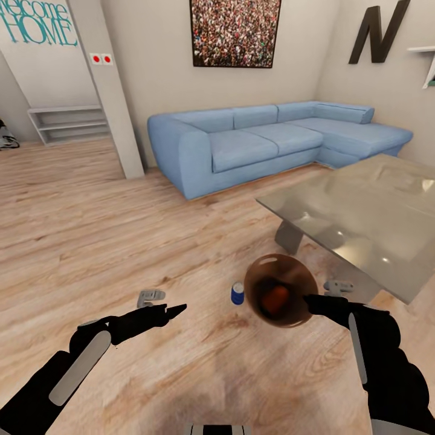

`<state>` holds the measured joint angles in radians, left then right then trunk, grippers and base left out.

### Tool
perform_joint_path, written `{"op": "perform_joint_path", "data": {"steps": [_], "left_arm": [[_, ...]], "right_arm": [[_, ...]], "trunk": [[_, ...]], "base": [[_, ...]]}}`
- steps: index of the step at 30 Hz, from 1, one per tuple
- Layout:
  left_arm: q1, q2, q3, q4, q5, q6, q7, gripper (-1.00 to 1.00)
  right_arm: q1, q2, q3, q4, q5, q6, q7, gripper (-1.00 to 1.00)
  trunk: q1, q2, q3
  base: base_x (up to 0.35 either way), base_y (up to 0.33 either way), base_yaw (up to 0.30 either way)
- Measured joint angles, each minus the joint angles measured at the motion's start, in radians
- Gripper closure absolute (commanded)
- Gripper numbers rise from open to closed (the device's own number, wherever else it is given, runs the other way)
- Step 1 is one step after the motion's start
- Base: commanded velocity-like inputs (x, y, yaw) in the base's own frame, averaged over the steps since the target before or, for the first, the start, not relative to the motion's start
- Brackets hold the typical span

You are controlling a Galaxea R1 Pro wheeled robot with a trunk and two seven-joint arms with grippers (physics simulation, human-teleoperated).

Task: Put the three can of soda from the living room inside the tash can in the kitchen.

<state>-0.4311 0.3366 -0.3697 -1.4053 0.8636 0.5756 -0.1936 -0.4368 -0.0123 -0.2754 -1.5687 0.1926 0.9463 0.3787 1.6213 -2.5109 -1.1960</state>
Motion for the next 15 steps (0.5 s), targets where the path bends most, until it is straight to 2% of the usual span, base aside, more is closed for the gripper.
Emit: {"op": "perform_joint_path", "data": {"steps": [4, 7, 10, 15], "left_arm": [[0.0, -0.001, 0.0, 0.003, 0.001, -0.004, 0.005, -1.0], [0.0, -0.001, 0.0, 0.003, 0.001, -0.005, 0.006, -1.0], [0.0, -0.001, 0.0, 0.003, 0.003, -0.005, 0.005, -1.0], [0.0, -0.001, 0.0, 0.003, 0.003, -0.005, 0.004, -1.0]], "right_arm": [[0.0, 0.0, 0.001, 0.0, -0.015, 0.003, 0.001, 1.0], [0.0, 0.0, 0.0, 0.0, 0.001, 0.0, 0.0, 1.0], [0.0, 0.0, 0.0, 0.0, 0.009, -0.002, 0.0, 1.0], [0.0, 0.0, 0.0, 0.0, -0.01, 0.002, 0.001, 1.0]], "trunk": [[0.0, 0.0, 0.0], [0.0, 0.0, 0.0], [0.0, 0.0, 0.0], [0.0, 0.0, 0.0]], "base": [[0.235, -0.178, 0.0], [0.23, -0.208, 0.0], [0.088, -0.08, 0.0], [0.02, -0.018, 0.0]]}}
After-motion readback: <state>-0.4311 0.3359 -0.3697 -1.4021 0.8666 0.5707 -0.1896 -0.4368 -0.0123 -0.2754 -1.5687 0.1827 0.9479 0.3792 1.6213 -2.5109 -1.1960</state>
